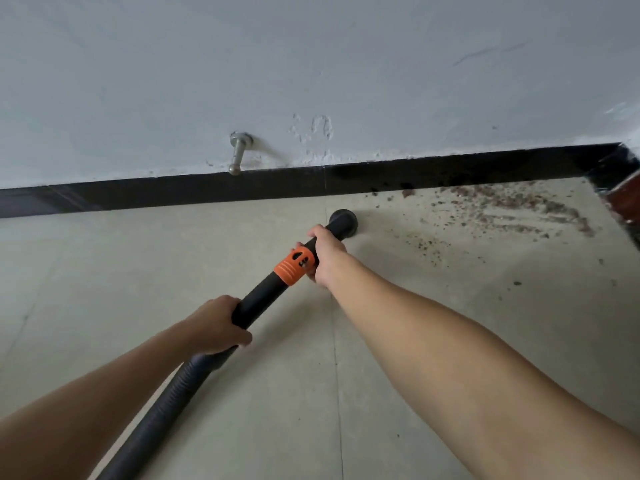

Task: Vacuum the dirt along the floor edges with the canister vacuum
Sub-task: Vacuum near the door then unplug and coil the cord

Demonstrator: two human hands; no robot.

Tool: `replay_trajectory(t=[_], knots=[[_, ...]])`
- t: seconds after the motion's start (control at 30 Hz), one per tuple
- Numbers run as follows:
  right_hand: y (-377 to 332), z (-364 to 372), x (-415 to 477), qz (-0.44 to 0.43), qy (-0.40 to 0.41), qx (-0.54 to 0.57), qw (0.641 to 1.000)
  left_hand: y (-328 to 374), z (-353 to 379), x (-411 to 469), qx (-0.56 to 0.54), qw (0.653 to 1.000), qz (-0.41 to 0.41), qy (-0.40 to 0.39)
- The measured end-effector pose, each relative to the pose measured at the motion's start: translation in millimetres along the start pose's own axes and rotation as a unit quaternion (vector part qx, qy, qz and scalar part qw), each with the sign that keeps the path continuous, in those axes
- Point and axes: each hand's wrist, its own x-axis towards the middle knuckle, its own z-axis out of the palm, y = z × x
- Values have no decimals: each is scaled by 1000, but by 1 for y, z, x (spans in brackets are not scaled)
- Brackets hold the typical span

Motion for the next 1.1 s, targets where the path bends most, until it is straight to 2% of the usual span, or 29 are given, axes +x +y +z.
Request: replay_trajectory(t=[0.17, 0.5, 0.7, 0.87, 1.1], knots=[[-21, -9, 6, -3, -20, -3, 1000, 15, -4, 11, 18, 999, 9, 25], [-82, -66, 30, -91, 65, 86, 990, 94, -11, 62, 84, 986, 77, 119], [-112, -88, 42, -107, 69, 94, 987, 124, -9, 80, 82, 980, 115, 140], [-100, -73, 41, -87, 47, 55, 994, 106, -6, 73, 70, 986, 93, 122], [-54, -3, 32, -32, -21, -35, 999, 38, -6, 32, 31, 993, 20, 110]])
